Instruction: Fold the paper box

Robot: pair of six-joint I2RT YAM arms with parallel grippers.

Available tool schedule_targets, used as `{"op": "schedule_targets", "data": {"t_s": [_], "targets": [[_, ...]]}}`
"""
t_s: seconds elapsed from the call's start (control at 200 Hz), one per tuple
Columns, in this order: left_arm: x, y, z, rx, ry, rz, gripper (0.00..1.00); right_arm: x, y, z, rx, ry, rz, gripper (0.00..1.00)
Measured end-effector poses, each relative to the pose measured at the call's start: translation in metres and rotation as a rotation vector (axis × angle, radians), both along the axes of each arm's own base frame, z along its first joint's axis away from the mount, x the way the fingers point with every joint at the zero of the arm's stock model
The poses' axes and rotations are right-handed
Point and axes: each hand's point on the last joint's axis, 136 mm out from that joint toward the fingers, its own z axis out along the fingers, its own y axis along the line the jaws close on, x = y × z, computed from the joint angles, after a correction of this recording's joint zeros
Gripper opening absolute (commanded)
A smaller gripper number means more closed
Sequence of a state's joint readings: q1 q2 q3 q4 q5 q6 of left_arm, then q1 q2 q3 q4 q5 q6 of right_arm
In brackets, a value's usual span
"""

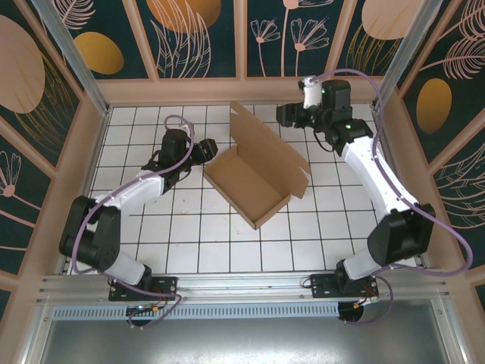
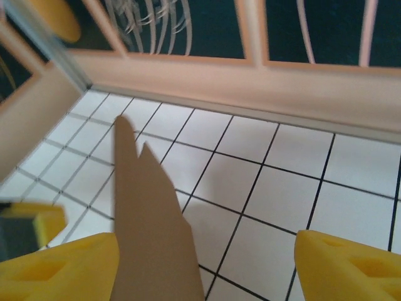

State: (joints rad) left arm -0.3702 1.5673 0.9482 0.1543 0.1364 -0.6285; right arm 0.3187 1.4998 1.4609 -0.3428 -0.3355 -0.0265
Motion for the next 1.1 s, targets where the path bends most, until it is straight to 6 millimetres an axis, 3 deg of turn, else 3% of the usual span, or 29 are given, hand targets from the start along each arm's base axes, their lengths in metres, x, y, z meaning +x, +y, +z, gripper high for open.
{"op": "schedule_targets", "data": {"t_s": [0.145,0.335,0.51,0.636,0.921,1.101], "targets": [[-0.006,-0.005,-0.021,-0.004,0.066,-0.039,0.7,-0.01,0.038,-0.013,-0.133,-0.01,0.138,0.77],[-0.037,0.007,-0.05,0.008,0.143,-0.011,0.74,-0.021,0.065,-0.078,-0.327,0.098,0.254,0.73],[-0.042,0.013,-0.058,-0.005,0.178,0.034,0.71,-0.028,0.076,-0.073,-0.454,0.06,0.269,0.57],[-0.044,0.013,-0.068,-0.031,0.214,0.054,0.69,-0.038,0.087,-0.088,-0.599,0.048,0.279,0.5],[-0.049,0.008,-0.092,-0.076,0.284,0.063,0.66,-0.048,0.111,-0.098,-0.831,-0.047,0.244,0.34],[-0.048,0.005,-0.09,-0.095,0.281,0.056,0.65,-0.066,0.127,-0.13,-1.027,-0.106,0.247,0.29]]}}
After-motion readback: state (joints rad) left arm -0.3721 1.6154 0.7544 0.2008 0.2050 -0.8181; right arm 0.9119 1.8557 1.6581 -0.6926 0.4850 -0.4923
